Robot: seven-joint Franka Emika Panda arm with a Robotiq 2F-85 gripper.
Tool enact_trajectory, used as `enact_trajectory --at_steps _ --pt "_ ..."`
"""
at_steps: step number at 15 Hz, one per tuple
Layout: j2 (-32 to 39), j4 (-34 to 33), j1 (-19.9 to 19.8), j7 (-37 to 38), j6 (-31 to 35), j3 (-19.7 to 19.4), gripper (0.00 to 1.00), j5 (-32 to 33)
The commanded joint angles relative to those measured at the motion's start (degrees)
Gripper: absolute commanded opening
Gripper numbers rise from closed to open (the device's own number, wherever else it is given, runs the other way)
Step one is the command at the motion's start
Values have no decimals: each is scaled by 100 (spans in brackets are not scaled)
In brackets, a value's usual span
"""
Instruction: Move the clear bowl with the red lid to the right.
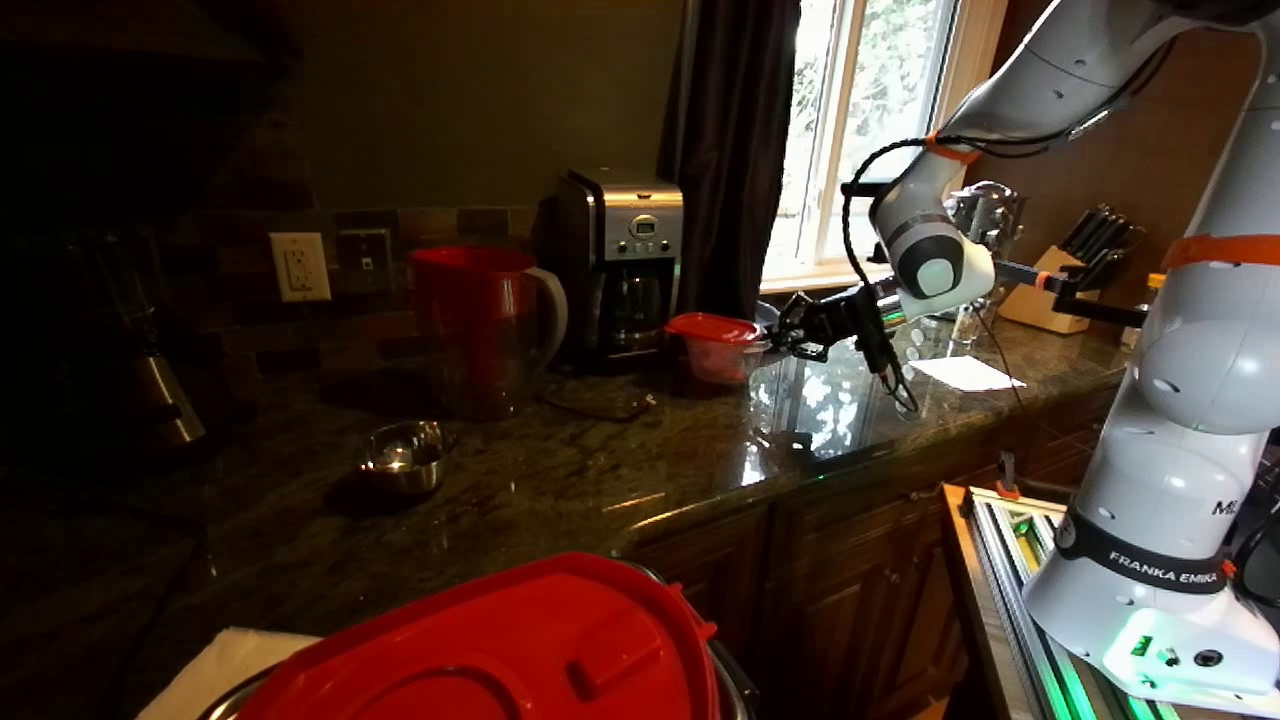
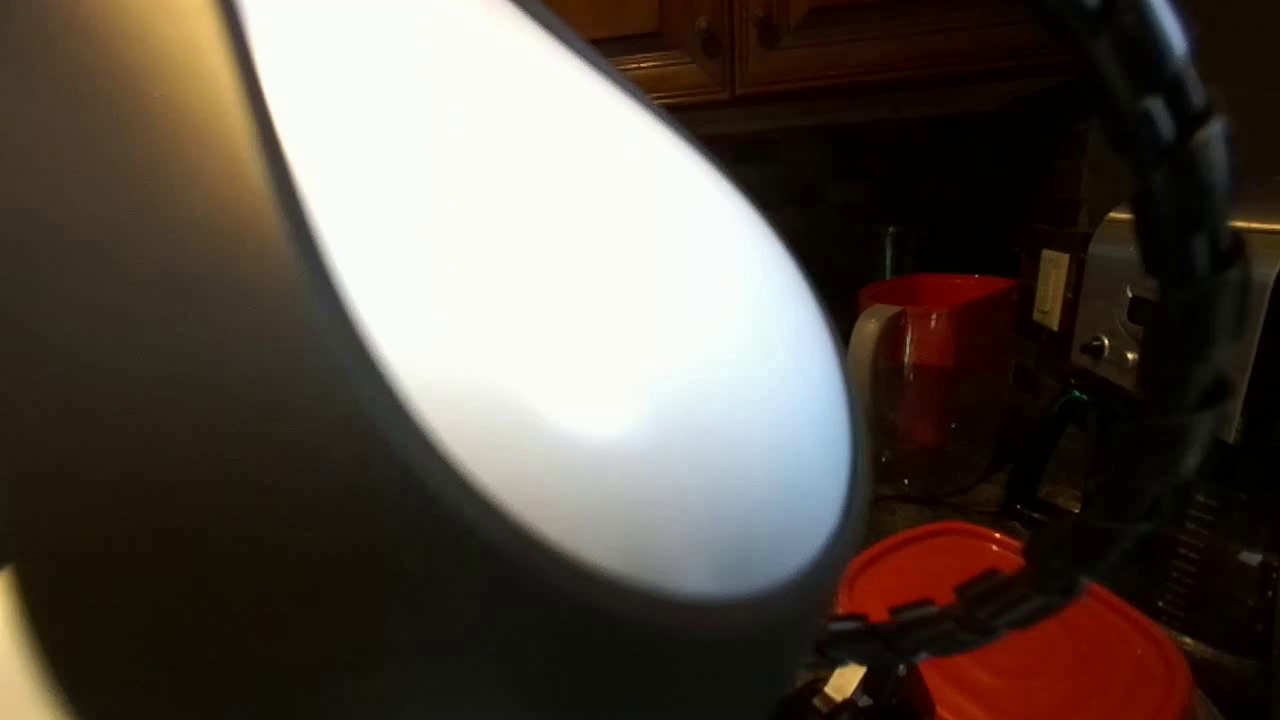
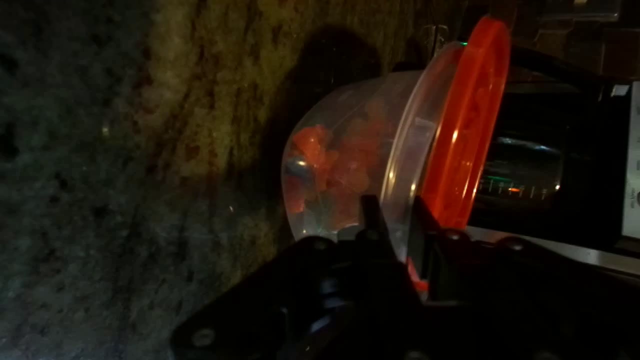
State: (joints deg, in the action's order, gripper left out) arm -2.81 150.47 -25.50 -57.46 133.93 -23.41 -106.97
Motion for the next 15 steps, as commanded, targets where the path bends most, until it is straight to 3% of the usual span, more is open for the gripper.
enact_trajectory --at_steps 1,2,5,10,12,15 --pt "260 -194 -2 80 33 -59 41 -224" --pt "275 -209 5 88 31 -71 42 -246" --pt "-13 -139 55 -64 314 -36 65 -288" --pt "-1197 251 165 -875 1636 323 100 -554" --pt "-1730 530 240 -821 1557 606 100 58" --pt "-2243 722 400 -806 1562 1138 100 351"
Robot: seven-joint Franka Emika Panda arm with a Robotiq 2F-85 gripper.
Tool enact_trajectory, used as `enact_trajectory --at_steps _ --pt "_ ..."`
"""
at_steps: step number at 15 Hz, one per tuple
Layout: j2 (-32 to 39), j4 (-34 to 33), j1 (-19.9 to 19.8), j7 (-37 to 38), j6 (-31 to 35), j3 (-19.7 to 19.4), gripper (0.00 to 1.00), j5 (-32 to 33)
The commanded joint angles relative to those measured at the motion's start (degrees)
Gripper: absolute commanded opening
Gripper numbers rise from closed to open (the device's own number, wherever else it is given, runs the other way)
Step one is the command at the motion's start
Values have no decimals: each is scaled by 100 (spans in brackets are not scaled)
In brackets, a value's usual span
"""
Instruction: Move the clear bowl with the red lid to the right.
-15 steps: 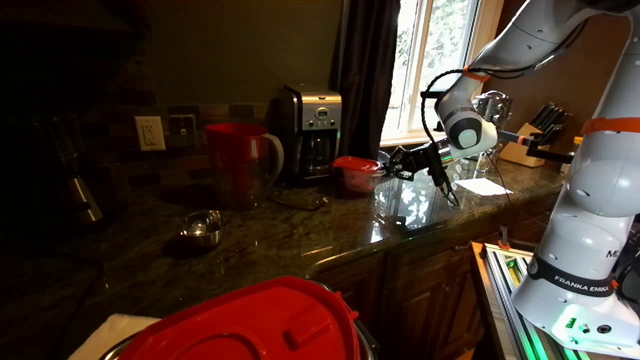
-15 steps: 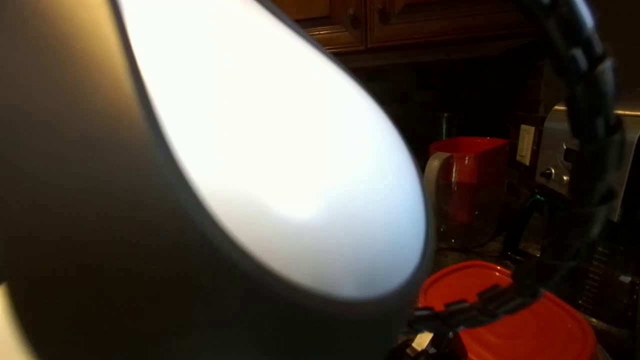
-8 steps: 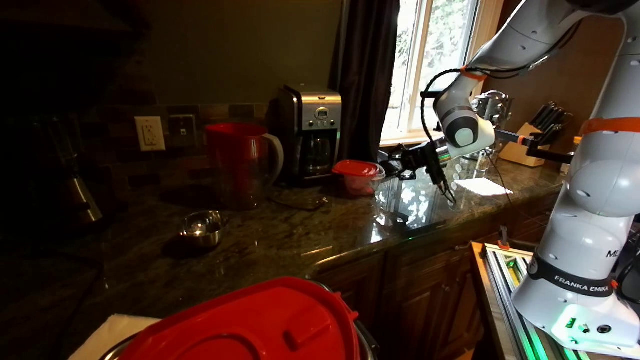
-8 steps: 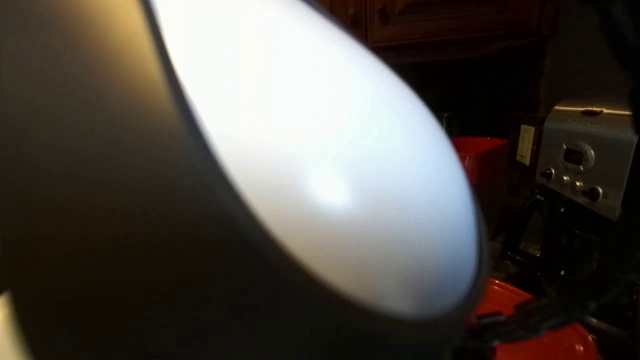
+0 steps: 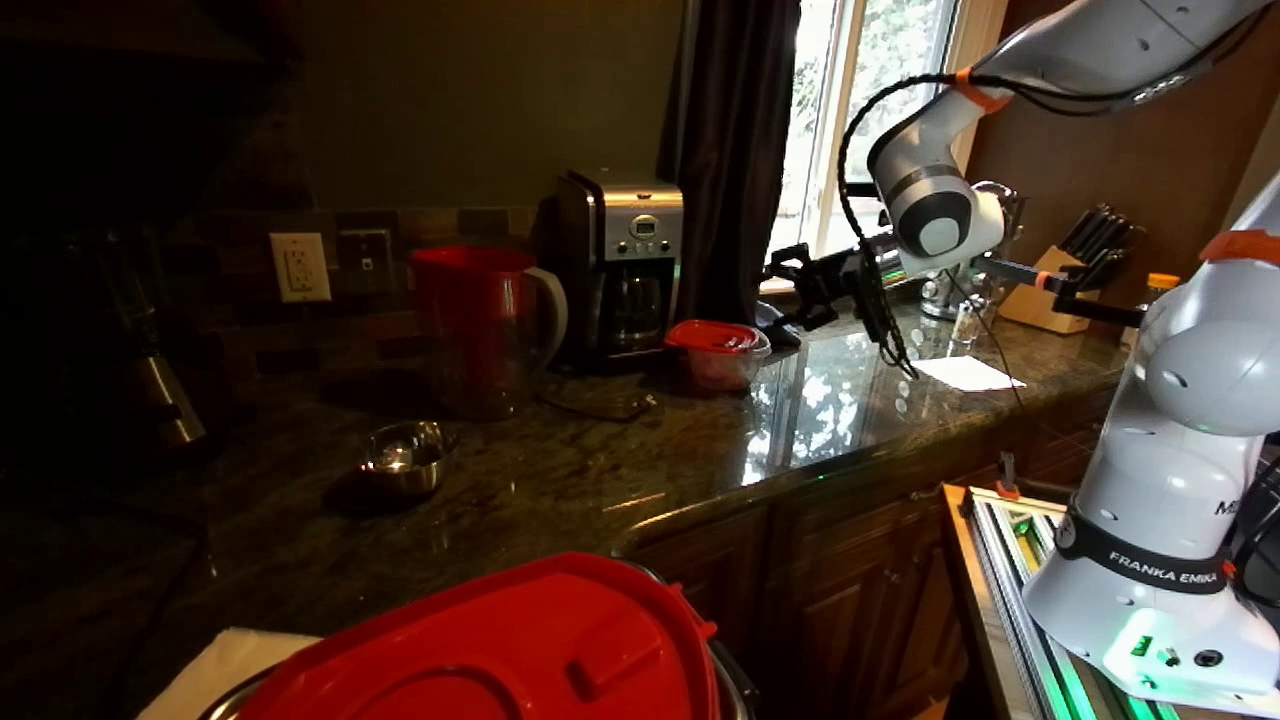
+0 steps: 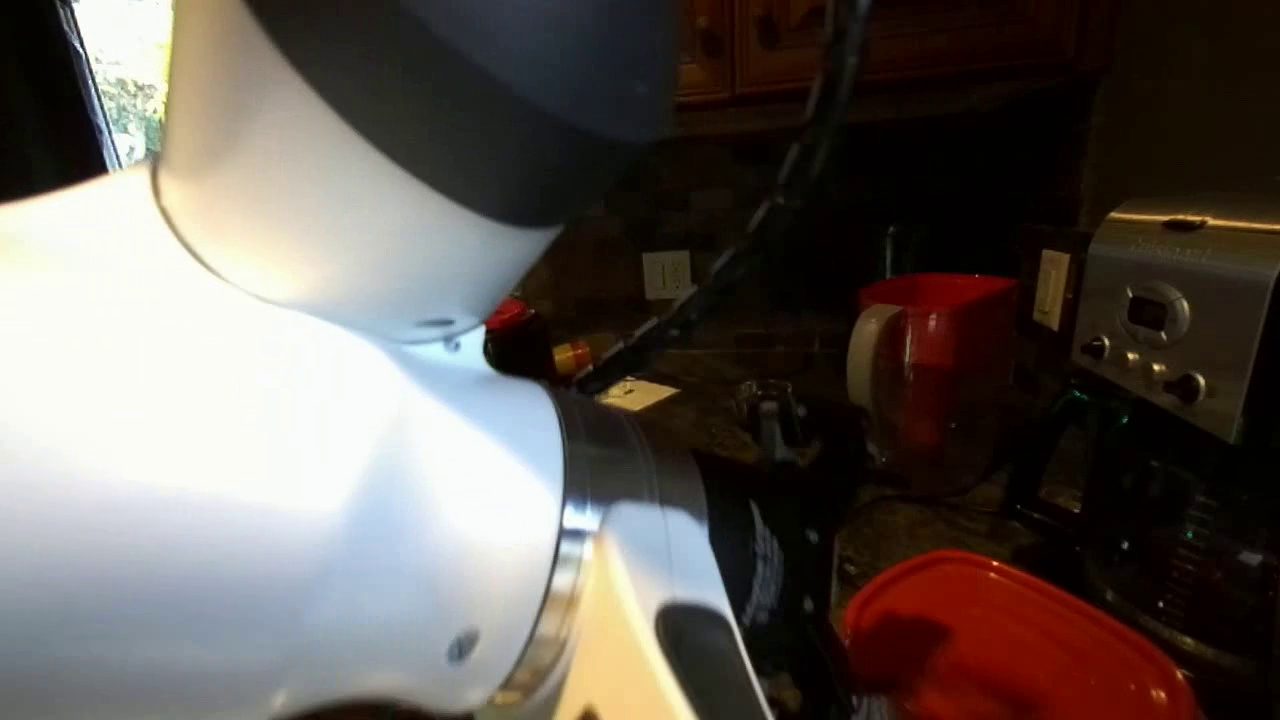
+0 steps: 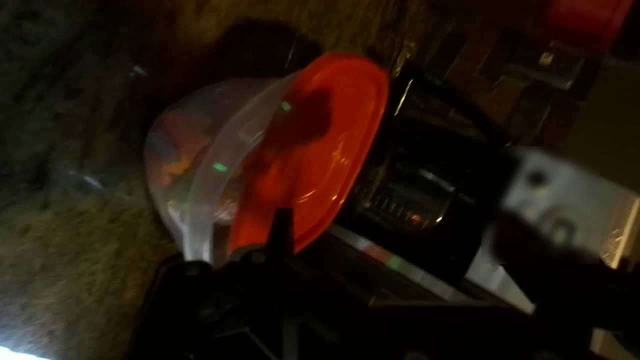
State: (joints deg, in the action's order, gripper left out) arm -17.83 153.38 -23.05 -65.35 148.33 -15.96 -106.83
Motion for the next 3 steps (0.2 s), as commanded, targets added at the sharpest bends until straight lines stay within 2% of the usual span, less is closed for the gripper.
enact_trajectory --at_steps 1,2,3 --pt "-837 470 220 -6 36 549 100 446" --pt "-396 169 61 37 -12 391 100 251" --pt "-496 193 104 77 -10 492 100 262"
